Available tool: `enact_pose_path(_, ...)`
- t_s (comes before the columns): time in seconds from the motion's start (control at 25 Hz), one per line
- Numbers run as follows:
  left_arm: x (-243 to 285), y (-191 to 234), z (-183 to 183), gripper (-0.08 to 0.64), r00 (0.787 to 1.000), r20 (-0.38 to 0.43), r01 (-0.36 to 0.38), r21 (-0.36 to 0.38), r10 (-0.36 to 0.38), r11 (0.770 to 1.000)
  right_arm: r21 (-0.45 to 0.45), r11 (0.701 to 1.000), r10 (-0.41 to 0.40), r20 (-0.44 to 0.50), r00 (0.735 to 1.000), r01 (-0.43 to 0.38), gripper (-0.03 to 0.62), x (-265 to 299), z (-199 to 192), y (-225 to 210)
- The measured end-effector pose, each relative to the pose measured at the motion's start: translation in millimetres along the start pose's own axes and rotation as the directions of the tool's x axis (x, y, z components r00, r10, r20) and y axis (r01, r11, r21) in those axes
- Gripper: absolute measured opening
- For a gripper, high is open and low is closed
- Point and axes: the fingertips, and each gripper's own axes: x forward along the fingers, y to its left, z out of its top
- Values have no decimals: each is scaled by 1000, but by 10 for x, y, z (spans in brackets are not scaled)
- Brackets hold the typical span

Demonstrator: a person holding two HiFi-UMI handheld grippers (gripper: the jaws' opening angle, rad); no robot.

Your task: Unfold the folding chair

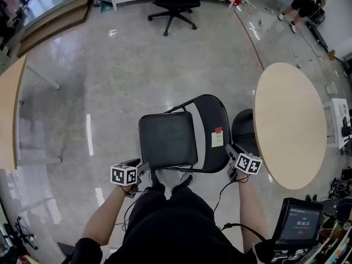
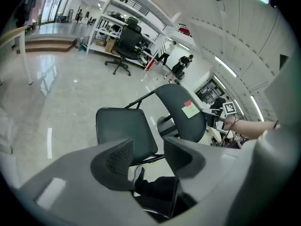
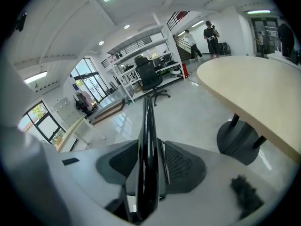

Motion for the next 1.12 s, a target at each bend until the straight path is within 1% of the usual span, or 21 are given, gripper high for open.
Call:
enact_pose_path(0.2, -102, -326, 144, 213, 998, 48, 30, 15, -31, 999, 11, 1000, -3, 90, 996, 2, 167, -425, 309, -41)
enact_pose_path(0.32, -102, -555, 300, 212, 995, 80, 47, 55, -51, 997, 22, 999, 24, 161, 987, -28, 166, -652, 469, 47)
enact_pose_path(0.4, -127, -798, 428, 213, 990, 98, 94, 78, -102, 992, 37, 997, 61, 227, 972, -72, 166, -829, 602, 213)
enact_pose_path(0.44, -164, -971, 502, 213, 983, 109, 141, 82, -149, 987, 41, 994, 86, 261, 962, -100, 166, -932, 672, 336)
enact_pose_path(0.52, -287, -1377, 677, 212, 956, 140, 246, 93, -258, 965, 40, 985, 149, 320, 936, -170, 166, -1137, 800, 645)
enact_pose_path(0.6, -406, -1757, 862, 209, 927, 174, 311, 143, -333, 940, 28, 969, 219, 361, 907, -245, 164, -1284, 891, 967)
enact_pose_path(0.68, -487, -2073, 1030, 196, 901, 203, 343, 205, -383, 917, 13, 949, 286, 382, 879, -315, 153, -1362, 951, 1268)
enact_pose_path(0.72, -532, -2211, 1116, 192, 886, 219, 360, 230, -408, 904, 0, 938, 320, 386, 865, -347, 130, -1390, 981, 1425)
enact_pose_path(0.84, -717, -2566, 1397, 168, 824, 285, 412, 290, -489, 864, -56, 903, 411, 398, 820, -425, 61, -1477, 1081, 1865)
enact_pose_path(0.92, -850, -2740, 1532, 124, 792, 322, 414, 341, -518, 844, -100, 880, 462, 403, 790, -464, 22, -1559, 1129, 2104)
enact_pose_path(0.96, -914, -2803, 1578, 81, 782, 335, 406, 365, -525, 838, -126, 872, 481, 401, 780, -473, 11, -1601, 1145, 2209)
enact_pose_path(1.0, -975, -2853, 1614, 9, 775, 346, 397, 385, -529, 833, -152, 868, 492, 395, 776, -473, 6, -1633, 1151, 2299)
enact_pose_path(1.04, -1027, -2896, 1636, 5, 770, 352, 389, 402, -532, 829, -178, 867, 496, 384, 779, -465, 5, -1651, 1148, 2377)
enact_pose_path(1.08, -1065, -2930, 1641, 5, 770, 352, 378, 419, -532, 826, -205, 869, 496, 370, 786, -451, 5, -1658, 1137, 2447)
enact_pose_path(1.12, -1083, -2956, 1631, 5, 777, 347, 360, 439, -525, 823, -230, 869, 494, 358, 792, -438, 5, -1661, 1125, 2511)
